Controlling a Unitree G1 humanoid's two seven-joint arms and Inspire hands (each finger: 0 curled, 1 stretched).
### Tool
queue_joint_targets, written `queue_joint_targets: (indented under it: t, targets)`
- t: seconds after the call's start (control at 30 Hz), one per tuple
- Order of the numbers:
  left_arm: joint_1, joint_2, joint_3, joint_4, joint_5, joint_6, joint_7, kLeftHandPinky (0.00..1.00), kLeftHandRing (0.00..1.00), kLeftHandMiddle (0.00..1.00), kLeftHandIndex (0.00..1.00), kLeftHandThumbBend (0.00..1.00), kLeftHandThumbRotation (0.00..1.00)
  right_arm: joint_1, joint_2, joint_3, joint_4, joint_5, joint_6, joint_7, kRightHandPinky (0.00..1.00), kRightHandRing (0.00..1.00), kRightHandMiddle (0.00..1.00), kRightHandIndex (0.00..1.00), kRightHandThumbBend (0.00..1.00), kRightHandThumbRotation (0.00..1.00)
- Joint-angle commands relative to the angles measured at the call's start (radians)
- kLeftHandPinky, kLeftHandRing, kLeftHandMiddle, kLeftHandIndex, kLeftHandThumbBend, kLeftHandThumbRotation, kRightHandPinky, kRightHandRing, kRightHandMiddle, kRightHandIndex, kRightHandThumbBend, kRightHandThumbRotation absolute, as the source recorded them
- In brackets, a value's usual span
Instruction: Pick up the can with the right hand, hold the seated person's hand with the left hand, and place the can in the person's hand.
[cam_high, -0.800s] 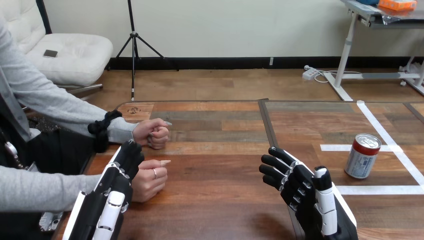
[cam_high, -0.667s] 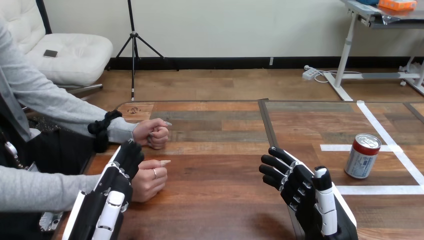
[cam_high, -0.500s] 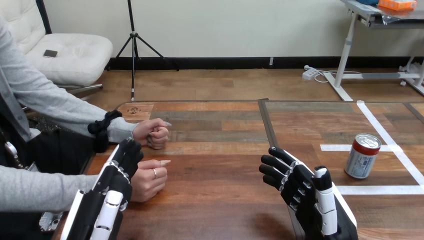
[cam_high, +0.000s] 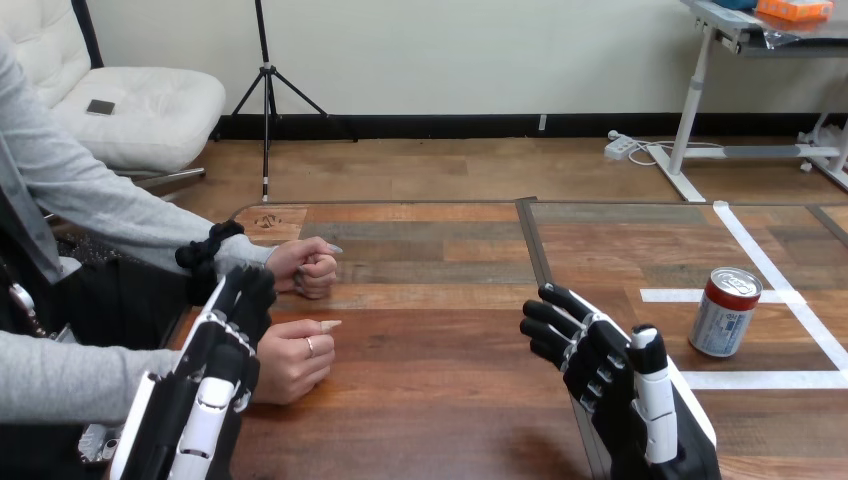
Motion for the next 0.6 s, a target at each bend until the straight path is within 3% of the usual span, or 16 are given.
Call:
queue_joint_targets:
  t: [0.0,0.33,0.57]
  targets:
    - [-0.018,-0.019,-0.007,-0.071,-0.007,-0.029,-0.008,1.0,0.98,0.95,0.94,0.42,0.79,-0.024,-0.015,-0.015,-0.072,0.007,0.002,-0.012,0.92,0.87,0.86,0.86,0.78,1.0]
    - [-0.029,-0.022,-0.004,-0.077,-0.02,-0.055,-0.022,1.0,0.99,0.95,0.93,0.37,0.81,-0.019,-0.025,-0.014,-0.094,0.0,0.023,-0.022,0.91,0.87,0.86,0.86,0.8,1.0]
    - [0.003,-0.007,-0.011,-0.157,-0.005,-0.015,0.008,1.0,0.97,0.94,0.92,0.38,0.83,-0.03,-0.027,-0.016,-0.089,0.003,0.017,-0.019,0.9,0.87,0.86,0.87,0.81,1.0]
